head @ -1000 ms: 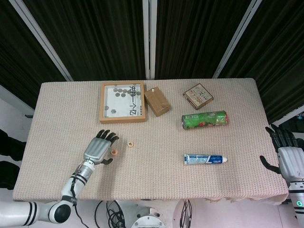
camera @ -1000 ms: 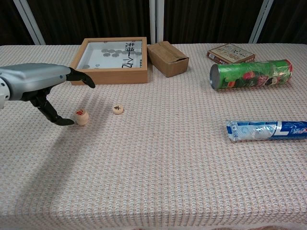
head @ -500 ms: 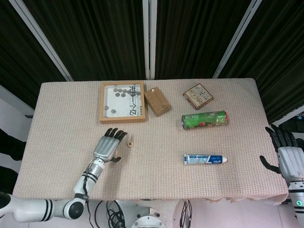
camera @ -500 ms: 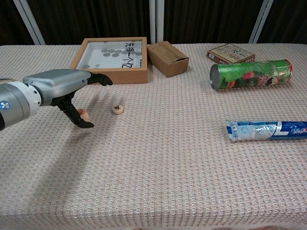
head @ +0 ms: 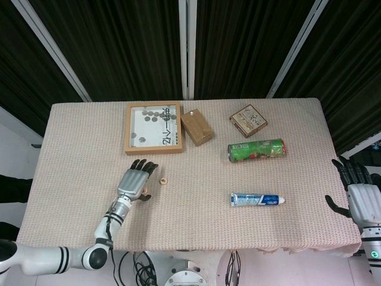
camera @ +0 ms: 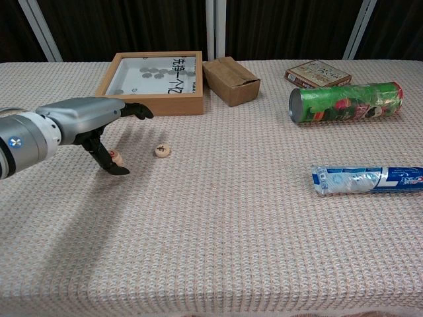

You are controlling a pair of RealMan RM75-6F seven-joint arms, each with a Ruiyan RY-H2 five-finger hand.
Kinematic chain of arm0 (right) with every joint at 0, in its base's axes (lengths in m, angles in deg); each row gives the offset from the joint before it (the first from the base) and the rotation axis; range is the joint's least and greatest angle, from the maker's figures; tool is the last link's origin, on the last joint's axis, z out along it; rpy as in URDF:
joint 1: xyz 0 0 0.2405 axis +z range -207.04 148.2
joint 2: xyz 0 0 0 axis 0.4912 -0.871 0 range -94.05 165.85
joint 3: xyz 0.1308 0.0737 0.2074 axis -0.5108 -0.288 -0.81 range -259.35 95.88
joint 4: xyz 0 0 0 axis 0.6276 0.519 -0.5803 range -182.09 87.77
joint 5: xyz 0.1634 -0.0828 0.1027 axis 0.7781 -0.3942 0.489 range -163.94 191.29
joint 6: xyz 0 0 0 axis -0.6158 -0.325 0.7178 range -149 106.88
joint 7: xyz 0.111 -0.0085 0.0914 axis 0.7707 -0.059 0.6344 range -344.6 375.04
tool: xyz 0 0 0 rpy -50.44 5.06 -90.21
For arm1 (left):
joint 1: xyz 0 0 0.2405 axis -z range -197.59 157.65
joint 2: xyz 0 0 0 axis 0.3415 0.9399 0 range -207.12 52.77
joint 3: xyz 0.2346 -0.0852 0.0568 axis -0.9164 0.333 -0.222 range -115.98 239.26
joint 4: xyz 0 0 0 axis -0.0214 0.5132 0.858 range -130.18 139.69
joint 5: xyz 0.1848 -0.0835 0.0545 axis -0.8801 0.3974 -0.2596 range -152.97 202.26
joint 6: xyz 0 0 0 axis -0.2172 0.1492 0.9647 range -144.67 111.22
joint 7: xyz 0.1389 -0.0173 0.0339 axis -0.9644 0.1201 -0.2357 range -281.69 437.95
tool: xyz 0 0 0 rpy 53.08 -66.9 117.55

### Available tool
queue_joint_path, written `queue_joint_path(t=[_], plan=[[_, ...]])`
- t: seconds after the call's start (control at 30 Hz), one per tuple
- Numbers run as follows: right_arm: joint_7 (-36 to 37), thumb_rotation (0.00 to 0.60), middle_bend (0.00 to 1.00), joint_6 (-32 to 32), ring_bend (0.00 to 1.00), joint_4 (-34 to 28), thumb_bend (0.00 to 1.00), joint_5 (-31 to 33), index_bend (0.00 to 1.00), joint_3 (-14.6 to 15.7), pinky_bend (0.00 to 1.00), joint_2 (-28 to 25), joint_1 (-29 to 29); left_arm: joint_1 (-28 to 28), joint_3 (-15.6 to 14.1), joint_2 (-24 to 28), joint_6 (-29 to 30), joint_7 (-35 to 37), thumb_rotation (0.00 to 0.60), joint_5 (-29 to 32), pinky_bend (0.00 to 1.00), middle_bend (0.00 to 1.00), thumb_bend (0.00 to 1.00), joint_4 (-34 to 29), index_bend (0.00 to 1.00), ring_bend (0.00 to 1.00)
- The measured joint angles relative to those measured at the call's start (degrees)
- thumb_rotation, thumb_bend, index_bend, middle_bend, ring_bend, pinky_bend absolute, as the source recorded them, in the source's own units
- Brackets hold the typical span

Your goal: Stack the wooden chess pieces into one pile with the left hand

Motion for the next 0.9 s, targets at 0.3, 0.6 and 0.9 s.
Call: queue_joint_path(t=[0.3,0.6,0.9], plan=[[-0.13,0.600,0.00,0.34,0.00,-0.02,0.24,0.13,0.00,0.06,0.00,-0.03,0.13,0.26,0.42,1.20,-1.47,0.76,0.600,1.30,0.00,0.08,0.16,0.16,0.11,0.00],[-0.51,0.600,0.00,0.39,0.00,-0.13,0.24,0.29,0.00,0.05,0.00,0.06,0.16,0.59,0.30,2.12,-2.66,1.82,0.600,1.83,0.00,0.08,0.16,0.10,0.11,0.00],[-0.24,0.600,0.00,0.28,0.00,-0.15,0.24,0.23,0.00,0.06,0.00,-0.07,0.10,0.52,-0.16,2.25,-1.91,1.98,0.600,1.16,0.00,0.08,0.16,-1.50,0.14,0.00]])
